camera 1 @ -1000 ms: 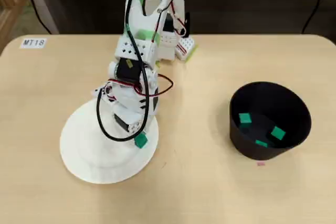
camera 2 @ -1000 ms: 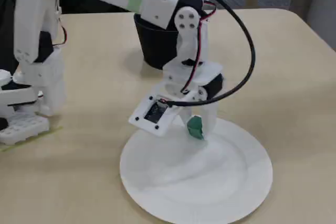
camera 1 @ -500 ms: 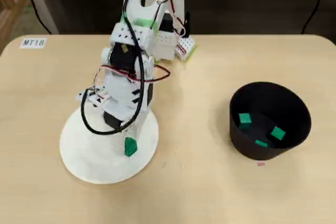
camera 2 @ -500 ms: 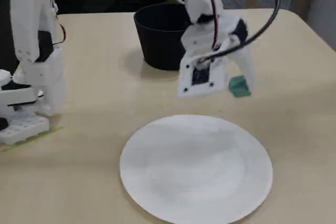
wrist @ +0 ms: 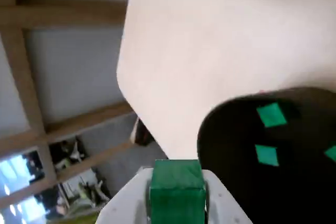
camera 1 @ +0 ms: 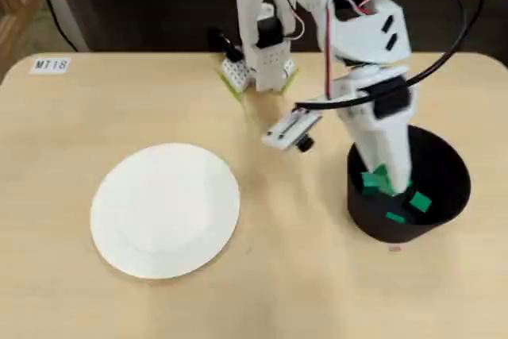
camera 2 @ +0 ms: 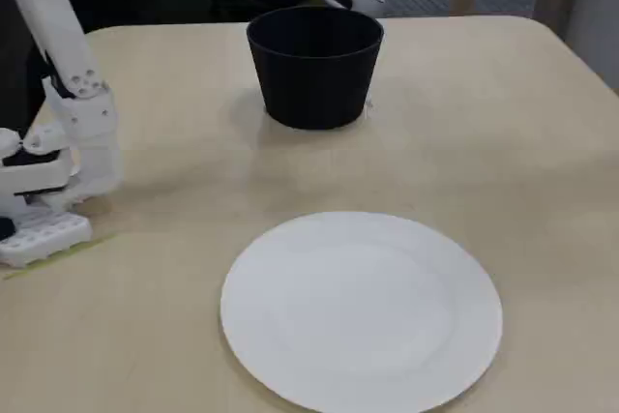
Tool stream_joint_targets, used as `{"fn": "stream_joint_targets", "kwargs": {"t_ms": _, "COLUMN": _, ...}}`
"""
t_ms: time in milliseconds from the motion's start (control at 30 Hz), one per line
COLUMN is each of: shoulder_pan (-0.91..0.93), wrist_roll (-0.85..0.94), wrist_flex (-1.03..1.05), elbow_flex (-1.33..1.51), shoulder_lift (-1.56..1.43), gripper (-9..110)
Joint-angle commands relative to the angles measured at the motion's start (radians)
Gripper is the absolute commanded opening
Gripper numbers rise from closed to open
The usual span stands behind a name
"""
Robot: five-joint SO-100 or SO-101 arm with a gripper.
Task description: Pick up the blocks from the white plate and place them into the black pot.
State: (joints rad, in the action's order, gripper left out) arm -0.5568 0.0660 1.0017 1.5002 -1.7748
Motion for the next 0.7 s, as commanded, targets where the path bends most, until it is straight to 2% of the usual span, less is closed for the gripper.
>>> {"fn": "stream_joint_targets", "kwargs": {"t_ms": 0, "shoulder_pan": -0.083, "wrist_roll": -0.011, "wrist_flex": -0.055, "elbow_flex": 0.086, "shoulder_lift": -0.087, "gripper": -2}}
{"fn": "stream_joint_targets", "kwargs": {"t_ms": 200, "shoulder_pan": -0.095, "wrist_roll": -0.058, "wrist_flex": -0.210, "elbow_flex": 0.382, "shoulder_lift": -0.230, "gripper": -2}}
{"fn": "stream_joint_targets", "kwargs": {"t_ms": 533, "shoulder_pan": -0.035, "wrist_roll": -0.035, "wrist_flex": -0.235, "elbow_flex": 0.400, "shoulder_lift": -0.150, "gripper": -2}}
{"fn": "stream_joint_targets", "kwargs": {"t_ms": 633, "shoulder_pan": -0.025, "wrist_roll": -0.020, "wrist_flex": -0.224, "elbow_flex": 0.405, "shoulder_lift": -0.147, "gripper": 24}}
{"fn": "stream_joint_targets", "kwargs": {"t_ms": 667, "shoulder_pan": -0.020, "wrist_roll": -0.021, "wrist_flex": -0.221, "elbow_flex": 0.405, "shoulder_lift": -0.146, "gripper": 26}}
